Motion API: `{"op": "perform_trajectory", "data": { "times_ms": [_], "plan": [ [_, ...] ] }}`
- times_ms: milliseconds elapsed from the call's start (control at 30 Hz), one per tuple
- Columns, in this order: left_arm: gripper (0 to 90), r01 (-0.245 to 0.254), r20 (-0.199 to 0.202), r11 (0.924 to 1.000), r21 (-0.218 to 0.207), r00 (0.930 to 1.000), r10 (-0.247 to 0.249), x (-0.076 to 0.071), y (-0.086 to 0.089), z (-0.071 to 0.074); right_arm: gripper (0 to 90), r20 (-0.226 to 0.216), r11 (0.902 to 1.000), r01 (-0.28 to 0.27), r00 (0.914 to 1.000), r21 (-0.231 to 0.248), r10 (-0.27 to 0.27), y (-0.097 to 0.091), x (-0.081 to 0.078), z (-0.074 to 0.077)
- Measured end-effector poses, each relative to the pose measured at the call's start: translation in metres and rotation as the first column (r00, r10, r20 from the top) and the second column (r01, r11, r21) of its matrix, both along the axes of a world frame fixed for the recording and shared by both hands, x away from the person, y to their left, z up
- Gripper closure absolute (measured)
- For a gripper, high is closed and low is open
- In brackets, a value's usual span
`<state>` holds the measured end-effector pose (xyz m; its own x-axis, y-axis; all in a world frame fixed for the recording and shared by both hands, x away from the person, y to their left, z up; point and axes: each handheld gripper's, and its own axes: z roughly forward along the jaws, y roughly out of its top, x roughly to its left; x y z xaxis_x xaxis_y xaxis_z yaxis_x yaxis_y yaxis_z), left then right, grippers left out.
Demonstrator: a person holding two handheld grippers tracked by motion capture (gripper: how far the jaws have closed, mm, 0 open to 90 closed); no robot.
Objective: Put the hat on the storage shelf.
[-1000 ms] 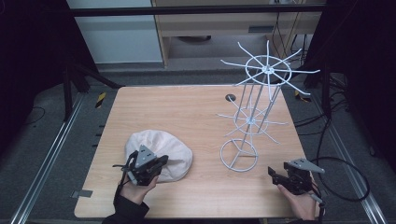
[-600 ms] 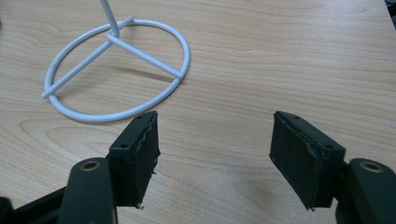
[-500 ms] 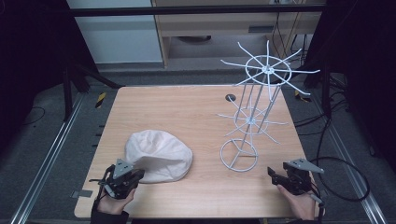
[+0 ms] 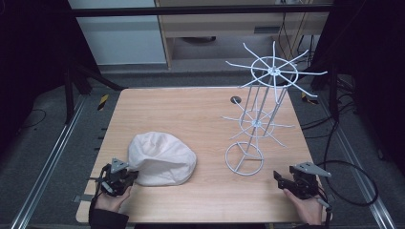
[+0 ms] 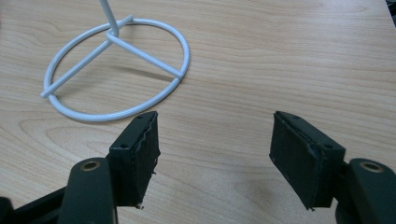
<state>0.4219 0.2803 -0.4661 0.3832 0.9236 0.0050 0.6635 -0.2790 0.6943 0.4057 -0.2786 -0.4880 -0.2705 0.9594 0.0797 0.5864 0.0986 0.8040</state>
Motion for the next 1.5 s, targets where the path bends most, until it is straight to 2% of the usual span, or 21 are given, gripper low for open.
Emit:
{"op": "perform_trajectory", "data": {
  "times_ms": [267, 500, 667, 833, 933, 1000, 1033, 1067, 1100, 1133, 1167, 1200, 1233, 1267, 1367, 1500],
  "plan": [
    [90.0, -0.058, 0.004, 0.9982, 0.013, 0.9983, 0.058, 0.013, 0.009, -0.002, 32.8, 0.003, 1.0000, -0.002, 1.0000, -0.007, 0.002, 0.000, 0.001, -0.001],
    [90.0, -0.121, 0.033, 0.9926, 0.014, 0.9922, 0.120, 0.031, 0.017, -0.004, 32.8, 0.006, 1.0000, -0.004, 1.0000, -0.008, 0.004, -0.001, 0.001, -0.001],
    [90.0, -0.169, 0.042, 0.9854, -0.019, 0.9845, 0.170, 0.056, 0.022, -0.007, 32.9, 0.007, 1.0000, -0.004, 1.0000, -0.008, 0.004, -0.001, 0.001, -0.001],
    [90.0, -0.171, 0.052, 0.9843, -0.044, 0.9835, 0.173, 0.073, 0.023, -0.008, 33.1, 0.006, 0.9999, -0.006, 1.0000, -0.011, 0.006, 0.000, 0.002, -0.001],
    [90.0, -0.173, 0.050, 0.9837, -0.049, 0.9832, 0.175, 0.074, 0.023, -0.007, 33.2, 0.005, 0.9999, -0.008, 1.0000, -0.008, 0.008, 0.000, 0.001, -0.001],
    [90.0, -0.178, 0.060, 0.9817, -0.066, 0.9814, 0.182, 0.070, 0.026, -0.004, 33.2, 0.008, 0.9999, -0.010, 0.9999, -0.011, 0.010, 0.000, 0.001, 0.000],
    [90.0, -0.179, 0.075, 0.9790, -0.098, 0.9796, 0.186, 0.064, 0.028, 0.002, 33.4, 0.006, 1.0000, -0.008, 1.0000, -0.003, 0.008, 0.000, 0.001, 0.000],
    [90.0, -0.179, 0.075, 0.9790, -0.098, 0.9796, 0.186, 0.064, 0.028, 0.002, 33.4, 0.007, 1.0000, -0.007, 1.0000, -0.004, 0.007, 0.000, 0.001, 0.000],
    [90.0, -0.169, 0.102, 0.9800, -0.104, 0.9783, 0.180, 0.057, 0.029, 0.011, 33.5, 0.011, 0.9999, -0.007, 0.9999, -0.009, 0.007, -0.001, 0.001, 0.000],
    [90.0, -0.169, 0.102, 0.9800, -0.104, 0.9783, 0.180, 0.057, 0.029, 0.011, 33.5, 0.011, 0.9999, -0.007, 0.9999, -0.009, 0.007, -0.001, 0.001, 0.000],
    [90.0, -0.158, 0.122, 0.9815, -0.108, 0.9778, 0.171, 0.053, 0.028, 0.016, 33.5, 0.010, 1.0000, -0.005, 0.9999, -0.003, 0.005, -0.002, 0.001, 0.000],
    [90.0, -0.130, 0.157, 0.9844, -0.118, 0.9765, 0.148, 0.047, 0.023, 0.026, 33.5, 0.009, 1.0000, -0.003, 1.0000, 0.001, 0.003, -0.001, 0.001, 0.000],
    [90.0, -0.114, 0.174, 0.9859, -0.122, 0.9754, 0.135, 0.045, 0.019, 0.032, 33.5, 0.009, 1.0000, -0.003, 1.0000, 0.001, 0.003, -0.001, 0.001, 0.000],
    [90.0, -0.114, 0.174, 0.9859, -0.122, 0.9754, 0.135, 0.045, 0.019, 0.032, 33.6, 0.012, 1.0000, -0.005, 0.9999, -0.003, 0.005, -0.002, 0.001, 0.000],
    [90.0, -0.052, 0.216, 0.9888, -0.140, 0.9731, 0.082, 0.040, -0.001, 0.046, 33.6, 0.011, 1.0000, -0.005, 0.9999, -0.005, 0.005, -0.001, 0.001, 0.000],
    [90.0, 0.039, 0.232, 0.9911, -0.128, 0.9727, -0.008, 0.038, -0.032, 0.052, 33.7, 0.010, 1.0000, 0.004, 0.9999, 0.001, -0.004, -0.003, 0.002, -0.001]
  ]
}}
